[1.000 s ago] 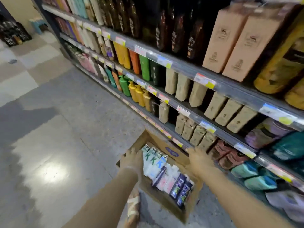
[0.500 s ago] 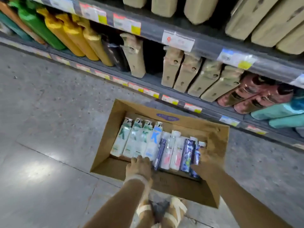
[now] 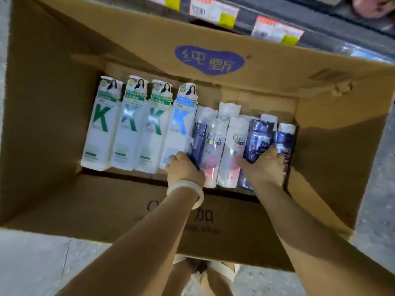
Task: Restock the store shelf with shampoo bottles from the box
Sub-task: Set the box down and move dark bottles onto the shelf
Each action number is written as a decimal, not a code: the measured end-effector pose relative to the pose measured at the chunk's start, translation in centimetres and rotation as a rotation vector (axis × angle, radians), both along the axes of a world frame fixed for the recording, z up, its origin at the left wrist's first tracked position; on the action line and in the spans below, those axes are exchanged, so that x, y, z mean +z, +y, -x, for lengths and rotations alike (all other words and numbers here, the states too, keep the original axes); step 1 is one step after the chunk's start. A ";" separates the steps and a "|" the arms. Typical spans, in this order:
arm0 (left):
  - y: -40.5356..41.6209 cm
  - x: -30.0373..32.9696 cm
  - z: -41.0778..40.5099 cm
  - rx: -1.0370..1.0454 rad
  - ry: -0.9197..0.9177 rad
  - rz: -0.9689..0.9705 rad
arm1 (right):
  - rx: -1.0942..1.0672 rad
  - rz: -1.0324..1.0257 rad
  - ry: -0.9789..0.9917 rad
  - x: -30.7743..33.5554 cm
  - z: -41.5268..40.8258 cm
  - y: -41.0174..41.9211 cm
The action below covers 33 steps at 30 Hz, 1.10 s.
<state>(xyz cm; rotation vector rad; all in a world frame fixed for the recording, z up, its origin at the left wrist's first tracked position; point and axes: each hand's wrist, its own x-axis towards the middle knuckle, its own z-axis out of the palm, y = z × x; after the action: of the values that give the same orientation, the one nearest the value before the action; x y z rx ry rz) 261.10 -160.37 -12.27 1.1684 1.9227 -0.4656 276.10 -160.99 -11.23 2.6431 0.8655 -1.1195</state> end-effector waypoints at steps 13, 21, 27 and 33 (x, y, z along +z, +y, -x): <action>-1.0 -1.5 0.3 0.154 -0.056 -0.169 | -0.272 -0.120 0.049 -2.5 0.1 0.7; -0.7 -0.9 0.8 0.320 -0.270 -0.146 | -0.256 -0.112 0.210 -3.0 -0.5 0.5; -0.2 -0.5 0.2 0.546 -0.432 -0.133 | -0.187 -0.081 0.265 -2.7 -0.9 0.6; 0.5 -1.3 -0.5 0.593 -0.396 -0.144 | -0.203 -0.078 0.399 -2.7 -1.7 0.8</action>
<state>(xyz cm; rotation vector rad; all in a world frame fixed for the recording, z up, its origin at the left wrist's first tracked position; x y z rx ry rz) 261.56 -159.87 -13.53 0.6553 1.8486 0.2122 277.83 -160.19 -13.97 2.6596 0.7195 -1.7399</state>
